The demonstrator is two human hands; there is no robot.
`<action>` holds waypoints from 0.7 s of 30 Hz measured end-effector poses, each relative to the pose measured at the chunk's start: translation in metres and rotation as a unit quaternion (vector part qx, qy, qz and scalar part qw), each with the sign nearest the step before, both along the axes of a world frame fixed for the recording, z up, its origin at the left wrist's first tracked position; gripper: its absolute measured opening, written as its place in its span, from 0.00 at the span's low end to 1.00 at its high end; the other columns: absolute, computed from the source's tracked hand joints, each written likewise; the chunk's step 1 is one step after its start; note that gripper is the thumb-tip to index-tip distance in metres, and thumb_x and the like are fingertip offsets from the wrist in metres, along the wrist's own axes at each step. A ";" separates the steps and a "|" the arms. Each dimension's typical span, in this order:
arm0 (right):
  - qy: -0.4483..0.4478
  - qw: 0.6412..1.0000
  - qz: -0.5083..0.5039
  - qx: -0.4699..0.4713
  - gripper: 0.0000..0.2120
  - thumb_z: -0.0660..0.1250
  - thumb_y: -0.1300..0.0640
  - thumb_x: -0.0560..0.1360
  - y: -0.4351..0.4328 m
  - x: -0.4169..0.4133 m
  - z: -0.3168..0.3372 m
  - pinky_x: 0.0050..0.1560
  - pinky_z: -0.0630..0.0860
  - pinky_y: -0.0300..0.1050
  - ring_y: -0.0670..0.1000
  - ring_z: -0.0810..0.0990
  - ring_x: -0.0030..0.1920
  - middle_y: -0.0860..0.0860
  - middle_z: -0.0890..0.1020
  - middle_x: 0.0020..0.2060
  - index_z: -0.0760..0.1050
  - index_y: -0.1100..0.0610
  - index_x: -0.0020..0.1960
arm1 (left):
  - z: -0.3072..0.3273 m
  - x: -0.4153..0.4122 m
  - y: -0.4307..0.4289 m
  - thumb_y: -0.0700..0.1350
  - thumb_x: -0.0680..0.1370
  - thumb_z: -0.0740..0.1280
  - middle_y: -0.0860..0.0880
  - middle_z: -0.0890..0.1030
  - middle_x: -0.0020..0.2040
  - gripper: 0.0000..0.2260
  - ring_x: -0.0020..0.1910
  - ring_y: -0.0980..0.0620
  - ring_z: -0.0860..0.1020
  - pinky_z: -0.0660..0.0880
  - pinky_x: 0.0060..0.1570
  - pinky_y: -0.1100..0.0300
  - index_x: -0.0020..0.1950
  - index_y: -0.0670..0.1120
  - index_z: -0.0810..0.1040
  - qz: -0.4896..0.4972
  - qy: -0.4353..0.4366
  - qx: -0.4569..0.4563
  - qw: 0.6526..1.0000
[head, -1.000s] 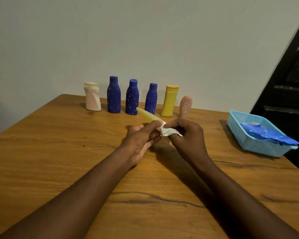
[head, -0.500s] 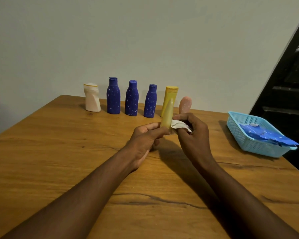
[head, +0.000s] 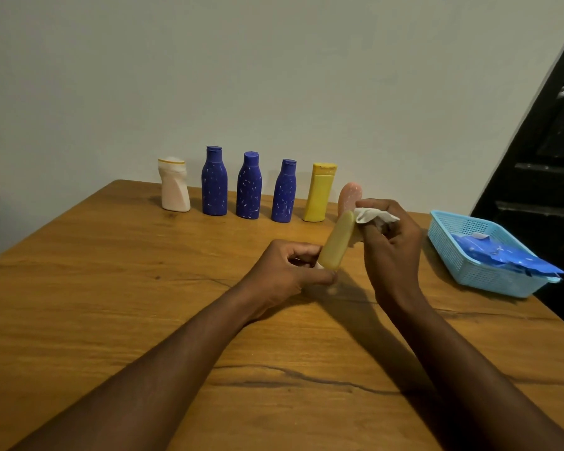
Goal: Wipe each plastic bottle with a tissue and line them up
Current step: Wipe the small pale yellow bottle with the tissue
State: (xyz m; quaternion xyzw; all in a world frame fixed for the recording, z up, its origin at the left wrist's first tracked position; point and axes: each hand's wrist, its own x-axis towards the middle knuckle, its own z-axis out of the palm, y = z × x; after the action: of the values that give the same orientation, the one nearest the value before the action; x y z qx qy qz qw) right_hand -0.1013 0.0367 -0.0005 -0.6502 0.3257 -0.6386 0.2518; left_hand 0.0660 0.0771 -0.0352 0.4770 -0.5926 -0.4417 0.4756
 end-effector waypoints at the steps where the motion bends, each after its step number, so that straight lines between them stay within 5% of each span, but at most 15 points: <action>1: -0.006 1.000 -0.002 0.000 0.10 0.64 0.64 0.79 0.000 -0.002 0.001 0.45 0.79 0.48 0.50 0.81 0.48 0.48 0.83 0.45 0.80 0.53 0.51 | 0.000 0.000 0.000 0.40 0.73 0.78 0.53 0.86 0.55 0.20 0.56 0.53 0.83 0.82 0.53 0.55 0.64 0.48 0.84 -0.005 -0.002 -0.003 1.000; 10: 0.154 0.983 -0.029 -0.095 0.08 0.68 0.61 0.75 -0.001 -0.003 -0.002 0.49 0.80 0.55 0.51 0.79 0.54 0.50 0.82 0.50 0.82 0.57 0.53 | -0.003 0.000 -0.003 0.43 0.72 0.79 0.55 0.87 0.54 0.18 0.55 0.58 0.84 0.79 0.54 0.58 0.62 0.49 0.85 0.046 -0.016 -0.023 0.999; 21: 0.187 0.975 -0.076 -0.089 0.14 0.68 0.61 0.76 -0.003 0.003 -0.013 0.58 0.79 0.53 0.48 0.77 0.62 0.50 0.80 0.60 0.82 0.56 0.61 | -0.005 -0.003 -0.004 0.46 0.71 0.80 0.52 0.88 0.48 0.15 0.51 0.55 0.85 0.80 0.54 0.54 0.57 0.48 0.87 0.105 0.017 -0.038 0.994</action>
State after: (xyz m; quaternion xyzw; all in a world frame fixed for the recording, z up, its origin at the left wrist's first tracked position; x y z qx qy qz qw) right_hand -0.0981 0.0336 -0.0135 -0.7513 0.3573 -0.5492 0.0788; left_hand 0.0632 0.0734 -0.0398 0.5109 -0.5472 -0.3746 0.5470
